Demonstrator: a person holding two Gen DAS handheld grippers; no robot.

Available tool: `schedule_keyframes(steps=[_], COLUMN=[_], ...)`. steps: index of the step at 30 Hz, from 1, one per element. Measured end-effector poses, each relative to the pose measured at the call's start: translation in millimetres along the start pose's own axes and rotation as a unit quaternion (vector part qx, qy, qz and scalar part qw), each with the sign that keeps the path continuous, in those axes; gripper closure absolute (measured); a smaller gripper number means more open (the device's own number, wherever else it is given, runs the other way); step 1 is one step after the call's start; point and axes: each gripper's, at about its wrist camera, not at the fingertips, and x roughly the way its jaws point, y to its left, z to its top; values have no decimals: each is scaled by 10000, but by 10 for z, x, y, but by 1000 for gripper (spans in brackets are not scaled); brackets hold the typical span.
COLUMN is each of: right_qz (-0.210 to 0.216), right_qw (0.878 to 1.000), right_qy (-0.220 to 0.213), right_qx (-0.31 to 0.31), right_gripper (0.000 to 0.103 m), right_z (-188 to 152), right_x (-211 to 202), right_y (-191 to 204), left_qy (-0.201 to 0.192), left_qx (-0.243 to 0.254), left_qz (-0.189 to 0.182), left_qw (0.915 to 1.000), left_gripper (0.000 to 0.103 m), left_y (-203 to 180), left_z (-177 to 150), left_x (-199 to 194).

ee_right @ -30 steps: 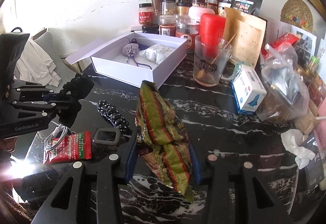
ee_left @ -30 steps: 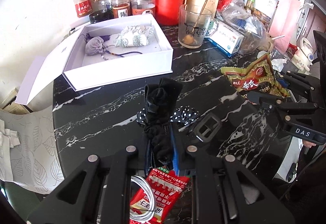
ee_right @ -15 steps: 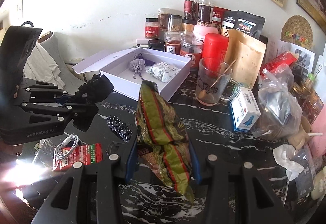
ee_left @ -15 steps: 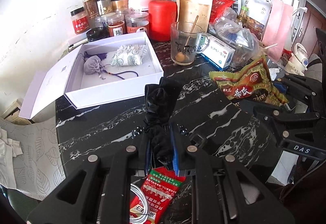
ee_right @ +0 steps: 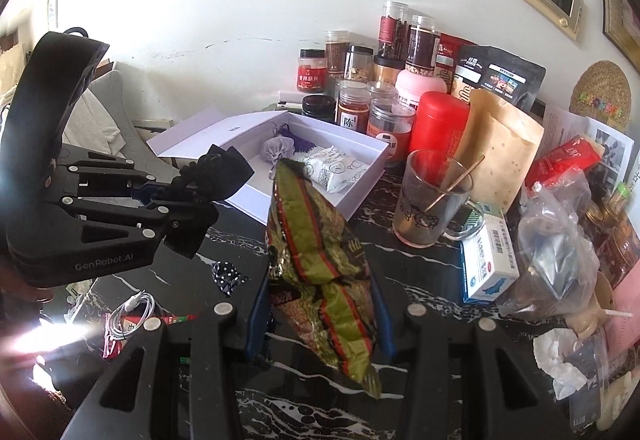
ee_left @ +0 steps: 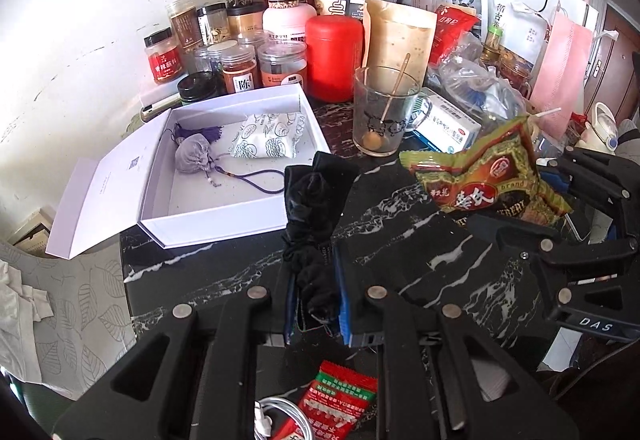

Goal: Organize objects
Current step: 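Carry the snack bag with the right tool while the left tool carries the black item toward the box, then lower the black item into the box with the left tool while the right tool lowers the snack bag there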

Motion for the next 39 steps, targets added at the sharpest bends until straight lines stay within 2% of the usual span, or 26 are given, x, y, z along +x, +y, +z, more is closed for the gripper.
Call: schedule_keyframes(steps=[15,39], right_qz=[131,236], right_qw=[9999,9992], right_qy=[-24,105], right_qx=[-104,-316], right_gripper=[59,59], right_z=[415,997], right_x=[399,1201], right_y=[-137,-285], left_qy=[-64,-56], left_qx=[-45,64], left_qz=[81,159], left_qw=[9999,9998], left_gripper=[88,88], left_y=[352,885], left_z=[429,1048], left_x=[278,983])
